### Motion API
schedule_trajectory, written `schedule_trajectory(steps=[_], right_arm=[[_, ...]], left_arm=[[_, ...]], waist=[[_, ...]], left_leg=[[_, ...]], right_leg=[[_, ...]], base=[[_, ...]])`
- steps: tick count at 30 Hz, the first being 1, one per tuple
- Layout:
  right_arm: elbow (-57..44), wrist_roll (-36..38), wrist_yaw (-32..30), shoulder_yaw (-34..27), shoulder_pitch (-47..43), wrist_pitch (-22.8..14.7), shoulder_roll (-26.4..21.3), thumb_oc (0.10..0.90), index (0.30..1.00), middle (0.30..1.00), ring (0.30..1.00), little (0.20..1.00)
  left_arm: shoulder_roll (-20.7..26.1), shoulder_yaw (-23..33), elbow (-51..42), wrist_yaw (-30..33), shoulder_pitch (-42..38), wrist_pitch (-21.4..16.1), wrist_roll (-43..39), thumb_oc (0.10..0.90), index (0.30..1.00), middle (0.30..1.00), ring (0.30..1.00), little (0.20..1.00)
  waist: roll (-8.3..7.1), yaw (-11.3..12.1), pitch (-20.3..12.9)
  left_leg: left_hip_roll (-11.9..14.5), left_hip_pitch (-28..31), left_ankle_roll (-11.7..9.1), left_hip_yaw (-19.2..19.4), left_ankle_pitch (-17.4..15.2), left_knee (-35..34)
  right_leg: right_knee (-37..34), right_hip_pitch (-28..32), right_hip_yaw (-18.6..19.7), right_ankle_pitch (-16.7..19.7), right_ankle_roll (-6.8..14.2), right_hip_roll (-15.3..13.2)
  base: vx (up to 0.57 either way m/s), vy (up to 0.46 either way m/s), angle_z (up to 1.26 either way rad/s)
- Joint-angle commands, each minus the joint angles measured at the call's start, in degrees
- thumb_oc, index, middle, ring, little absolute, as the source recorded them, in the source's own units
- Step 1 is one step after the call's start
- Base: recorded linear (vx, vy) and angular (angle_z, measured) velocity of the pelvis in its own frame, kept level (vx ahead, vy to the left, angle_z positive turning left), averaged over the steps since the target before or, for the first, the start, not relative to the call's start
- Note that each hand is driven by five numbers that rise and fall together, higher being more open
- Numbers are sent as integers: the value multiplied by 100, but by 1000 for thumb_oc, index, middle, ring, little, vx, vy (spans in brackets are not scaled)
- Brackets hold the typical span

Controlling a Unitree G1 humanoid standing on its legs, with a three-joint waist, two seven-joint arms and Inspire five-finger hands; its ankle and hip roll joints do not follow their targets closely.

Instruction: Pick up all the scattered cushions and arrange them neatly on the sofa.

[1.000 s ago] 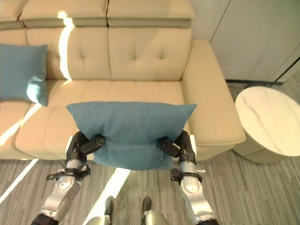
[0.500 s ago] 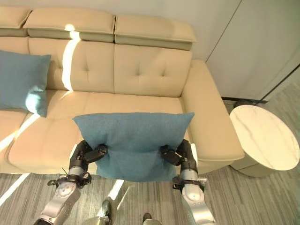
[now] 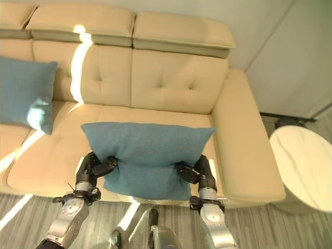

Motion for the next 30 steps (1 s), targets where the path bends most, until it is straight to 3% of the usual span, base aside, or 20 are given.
schedule_trajectory(steps=[1,4,5,6,7,12,16,19,20,23,27,28,30], right_arm=[[-888,108,-141,-305,-585,-817,-237,400,300,300,300,300],[-876,152,-89,-362,-523,-790,-253,400,300,300,300,300],[-879,178,-103,-382,-506,-762,-255,400,300,300,300,300],[-879,178,-103,-384,-507,-761,-254,400,300,300,300,300],[-862,195,-150,-372,-514,-751,-225,400,300,300,300,300],[-895,115,-137,-359,-459,-750,-181,400,300,300,300,300],[-926,50,-84,-355,-442,-703,-151,400,300,300,300,300],[-911,37,-62,-331,-509,-683,-63,400,300,300,300,300],[-917,-8,-79,-301,-668,-668,-4,400,300,300,300,300],[-890,-22,-101,-269,-723,-698,98,400,300,300,300,300],[-838,-31,-97,-252,-789,-679,138,400,300,300,300,300],[-801,-61,-69,-290,-760,-663,140,400,300,300,300,300],[-768,-96,-91,-298,-750,-679,121,400,300,300,300,300]], left_arm=[[-104,-55,-932,-396,-545,-734,127,400,300,300,300,300],[-109,-54,-912,-424,-520,-699,140,400,300,300,300,300],[-93,-62,-915,-420,-548,-656,177,400,300,300,300,300],[-92,-63,-916,-418,-550,-654,178,400,300,300,300,300],[-78,-68,-948,-396,-559,-626,209,400,300,300,300,300],[-80,-36,-1011,-420,-426,-640,206,400,300,300,300,300],[-26,-5,-1034,-419,-365,-625,247,400,300,300,300,300],[4,75,-1115,-392,-342,-634,222,400,300,300,300,300],[59,125,-1171,-352,-330,-659,214,400,300,300,300,300],[103,160,-1115,-320,-421,-719,248,400,300,300,300,300],[81,182,-1079,-311,-464,-752,221,400,300,300,300,300],[69,182,-1079,-385,-472,-783,250,400,300,300,300,300],[37,201,-1061,-374,-474,-789,237,400,300,300,300,300]], waist=[[18,-179,-460],[-27,-165,-494],[-22,-124,-479],[-28,-120,-482],[29,-54,-445],[56,-38,-549],[53,-28,-672],[87,18,-664],[149,21,-556],[192,12,-462],[226,19,-476],[160,-14,-553],[150,-5,-594]], left_leg=[[225,20,-122,-13,-218,5],[105,-147,-60,0,-328,-399],[111,-471,-62,135,-46,-721],[106,-467,-62,141,-38,-735],[43,-628,-99,87,213,-1020],[-27,-301,-76,-23,202,-1403],[-103,115,43,144,101,-1717],[-170,326,184,282,32,-1881],[-162,415,307,379,39,-1957],[-155,496,367,385,17,-2037],[-139,636,307,403,8,-2209],[-234,666,288,369,-2,-2205],[-246,704,281,365,6,-2252]], right_leg=[[-426,763,-104,-581,611,-51],[-547,886,-113,-641,644,-76],[-615,1016,-136,-694,647,-36],[-617,1013,-132,-694,647,-42],[-610,1093,-39,-763,643,65],[-560,1215,64,-872,691,67],[-491,1280,162,-913,795,-49],[44,1048,221,-872,956,-180],[790,570,263,-630,1180,-331],[1136,210,273,-571,1255,-440],[356,200,-75,-448,1204,-712],[-132,414,11,-372,1253,-693],[-211,457,62,-329,1267,-655]], base=[[129,-47,-19],[140,-10,-5],[83,10,10],[161,46,12],[83,36,-4],[147,91,-35],[157,151,-37],[24,184,-26],[-67,141,-35],[-41,81,-35],[23,-26,-2],[47,-34,-2],[72,-36,16]])
